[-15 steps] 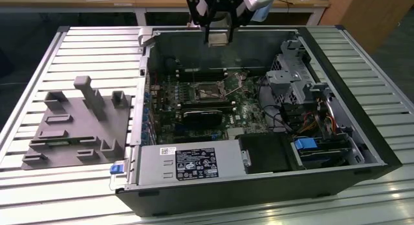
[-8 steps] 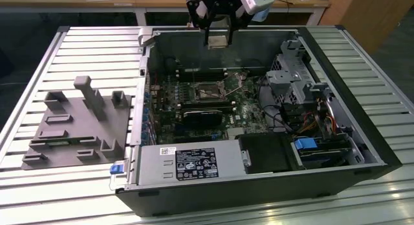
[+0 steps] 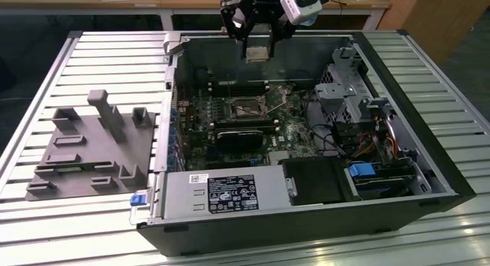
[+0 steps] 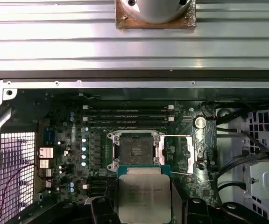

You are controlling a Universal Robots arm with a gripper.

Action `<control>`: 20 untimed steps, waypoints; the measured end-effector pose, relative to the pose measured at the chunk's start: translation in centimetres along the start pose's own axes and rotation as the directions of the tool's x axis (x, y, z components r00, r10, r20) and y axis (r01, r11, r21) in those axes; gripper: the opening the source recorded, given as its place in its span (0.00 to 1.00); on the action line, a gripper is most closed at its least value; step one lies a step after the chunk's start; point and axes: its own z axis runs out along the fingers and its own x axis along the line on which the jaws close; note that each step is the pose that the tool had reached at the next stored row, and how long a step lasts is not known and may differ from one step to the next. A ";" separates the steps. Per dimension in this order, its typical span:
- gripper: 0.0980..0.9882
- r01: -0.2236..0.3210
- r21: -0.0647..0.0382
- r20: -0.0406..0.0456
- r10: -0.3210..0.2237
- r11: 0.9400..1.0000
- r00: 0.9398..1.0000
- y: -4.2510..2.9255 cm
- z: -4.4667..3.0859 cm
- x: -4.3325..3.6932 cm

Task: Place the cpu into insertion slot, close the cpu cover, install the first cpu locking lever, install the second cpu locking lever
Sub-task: 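Place the cpu into insertion slot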

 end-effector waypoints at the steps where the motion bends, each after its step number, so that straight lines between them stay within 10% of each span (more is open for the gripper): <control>1: 0.49 0.000 -0.001 0.001 0.000 1.000 1.000 -0.02 0.14 0.02; 13: 0.49 -0.006 -0.002 0.002 0.006 1.000 1.000 -0.18 1.97 0.10; 20: 0.49 -0.099 -0.003 0.010 0.099 0.995 0.995 -0.21 2.26 0.10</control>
